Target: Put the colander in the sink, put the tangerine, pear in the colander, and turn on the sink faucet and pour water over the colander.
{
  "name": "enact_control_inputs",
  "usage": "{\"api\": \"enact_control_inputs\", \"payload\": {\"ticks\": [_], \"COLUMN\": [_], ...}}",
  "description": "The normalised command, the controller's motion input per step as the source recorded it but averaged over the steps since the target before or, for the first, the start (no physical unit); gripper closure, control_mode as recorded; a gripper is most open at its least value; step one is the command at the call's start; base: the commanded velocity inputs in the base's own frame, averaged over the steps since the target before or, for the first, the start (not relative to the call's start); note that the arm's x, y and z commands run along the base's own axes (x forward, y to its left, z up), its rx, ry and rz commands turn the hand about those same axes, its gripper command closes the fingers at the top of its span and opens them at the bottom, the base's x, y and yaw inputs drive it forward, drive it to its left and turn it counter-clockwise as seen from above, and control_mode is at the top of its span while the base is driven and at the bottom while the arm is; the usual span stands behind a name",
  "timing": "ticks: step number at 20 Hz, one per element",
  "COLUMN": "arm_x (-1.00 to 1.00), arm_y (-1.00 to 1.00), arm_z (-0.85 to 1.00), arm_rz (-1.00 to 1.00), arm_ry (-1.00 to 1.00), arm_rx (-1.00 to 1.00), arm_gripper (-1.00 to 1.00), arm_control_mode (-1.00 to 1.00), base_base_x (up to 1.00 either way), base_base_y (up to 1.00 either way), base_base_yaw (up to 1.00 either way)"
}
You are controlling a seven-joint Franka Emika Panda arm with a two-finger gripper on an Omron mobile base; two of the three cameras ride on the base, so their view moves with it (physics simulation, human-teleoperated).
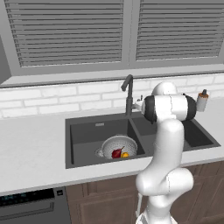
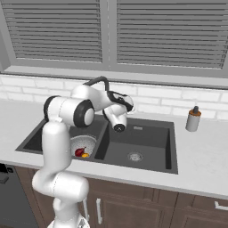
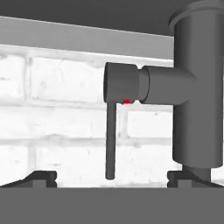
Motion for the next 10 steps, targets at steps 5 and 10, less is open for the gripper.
{"api": "enact_control_inputs", "payload": {"ticks": [5,10], "arm_x": [0.52,0.56], "arm_y": [0.0,0.0], "arm_z": [-0.19,-0.17], "arm_rz": [0.0,0.0], "arm_ry": [0.0,0.0], "arm_rx": [0.0,0.0], "arm_gripper": [-1.0,-1.0], "arm_control_mode": [-1.0,-1.0], "base_base_x": [0.0,0.0], "base_base_y": [0.0,0.0], "base_base_yaw": [0.0,0.0]}}
